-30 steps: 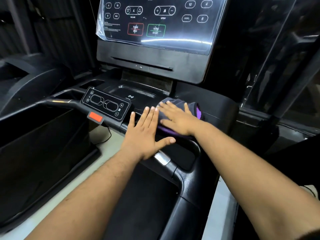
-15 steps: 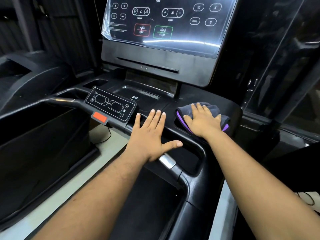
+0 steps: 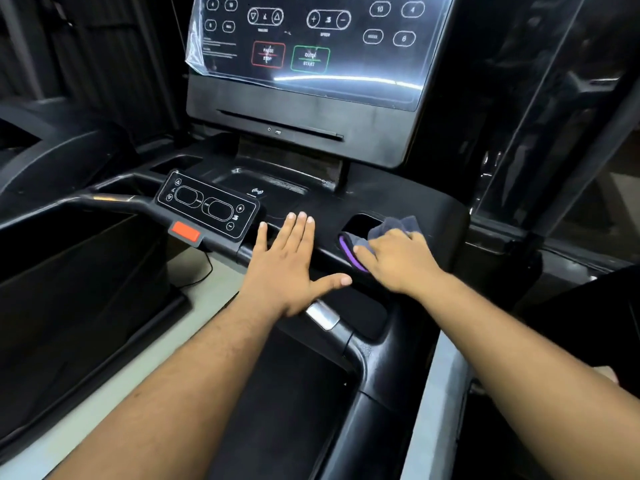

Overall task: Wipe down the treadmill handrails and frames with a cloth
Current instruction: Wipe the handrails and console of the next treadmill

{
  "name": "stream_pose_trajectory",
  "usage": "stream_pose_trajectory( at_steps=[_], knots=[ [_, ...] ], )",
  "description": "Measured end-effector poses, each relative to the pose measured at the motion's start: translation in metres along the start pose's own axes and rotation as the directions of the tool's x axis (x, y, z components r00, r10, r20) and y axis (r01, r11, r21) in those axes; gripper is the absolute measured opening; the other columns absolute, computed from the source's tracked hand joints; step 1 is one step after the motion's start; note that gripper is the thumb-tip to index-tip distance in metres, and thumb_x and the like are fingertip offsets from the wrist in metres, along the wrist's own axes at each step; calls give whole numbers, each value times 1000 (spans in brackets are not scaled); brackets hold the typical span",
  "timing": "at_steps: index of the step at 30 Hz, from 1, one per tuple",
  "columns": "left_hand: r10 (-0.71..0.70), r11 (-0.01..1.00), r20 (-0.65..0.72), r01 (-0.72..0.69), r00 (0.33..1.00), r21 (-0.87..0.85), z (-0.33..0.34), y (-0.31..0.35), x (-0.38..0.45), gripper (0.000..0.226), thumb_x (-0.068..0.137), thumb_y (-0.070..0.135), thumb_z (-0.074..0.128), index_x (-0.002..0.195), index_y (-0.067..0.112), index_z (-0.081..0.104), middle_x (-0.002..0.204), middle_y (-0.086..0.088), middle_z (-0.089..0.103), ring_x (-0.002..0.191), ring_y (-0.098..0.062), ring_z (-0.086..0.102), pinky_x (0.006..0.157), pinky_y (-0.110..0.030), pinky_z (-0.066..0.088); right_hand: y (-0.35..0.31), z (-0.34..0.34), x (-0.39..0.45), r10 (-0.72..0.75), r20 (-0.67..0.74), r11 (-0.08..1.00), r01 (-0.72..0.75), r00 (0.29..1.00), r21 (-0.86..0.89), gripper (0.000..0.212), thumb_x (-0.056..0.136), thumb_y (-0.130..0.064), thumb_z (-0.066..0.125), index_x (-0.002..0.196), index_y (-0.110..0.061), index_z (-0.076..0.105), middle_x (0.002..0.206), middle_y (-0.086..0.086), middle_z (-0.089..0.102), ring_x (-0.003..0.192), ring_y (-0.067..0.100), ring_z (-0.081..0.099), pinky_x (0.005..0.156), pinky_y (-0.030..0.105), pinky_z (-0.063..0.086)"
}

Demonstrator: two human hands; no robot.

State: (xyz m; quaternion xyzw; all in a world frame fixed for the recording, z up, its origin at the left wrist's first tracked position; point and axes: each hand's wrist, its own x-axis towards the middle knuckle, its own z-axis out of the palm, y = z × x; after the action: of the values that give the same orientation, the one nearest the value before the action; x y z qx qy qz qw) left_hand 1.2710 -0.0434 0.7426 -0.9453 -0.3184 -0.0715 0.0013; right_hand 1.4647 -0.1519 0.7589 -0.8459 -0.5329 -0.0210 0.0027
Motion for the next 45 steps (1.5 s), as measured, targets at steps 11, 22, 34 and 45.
stream_pose_trajectory(
  at_steps=[11,22,34,45],
  knots=[
    [1,1000,39,-2,999,26,-4,2,1,137,55,102,-19,165,20,-8,173,2,-10,157,-12,-17,126,-56,-7,-11,-6,36,-85,279,945,-11,957,326,67,104,-64,24,135,-21,64,139,5,61,126,29,55,101,39,39],
    [12,999,15,-12,1000,31,-2,1,1,135,55,102,-21,164,23,-8,173,1,-10,158,-13,-16,126,-57,-5,31,11,-52,-214,-245,966,168,945,-196,72,95,-76,17,129,-36,66,129,-12,65,115,22,55,93,48,36],
    [-3,998,46,0,999,66,-5,3,-1,132,57,101,-21,164,24,-9,173,1,-11,157,-14,-20,126,-58,-8,24,21,27,-85,48,989,79,995,124,67,100,-73,23,161,-44,21,173,-7,-8,157,18,-18,122,65,-3],
    [0,998,58,-3,998,59,-4,2,1,131,57,102,-20,164,27,-9,172,2,-12,157,-13,-20,126,-57,-9,12,11,65,-103,-9,982,103,995,160,60,109,-44,33,164,-34,13,173,-9,5,159,18,2,122,63,11]
  ],
)
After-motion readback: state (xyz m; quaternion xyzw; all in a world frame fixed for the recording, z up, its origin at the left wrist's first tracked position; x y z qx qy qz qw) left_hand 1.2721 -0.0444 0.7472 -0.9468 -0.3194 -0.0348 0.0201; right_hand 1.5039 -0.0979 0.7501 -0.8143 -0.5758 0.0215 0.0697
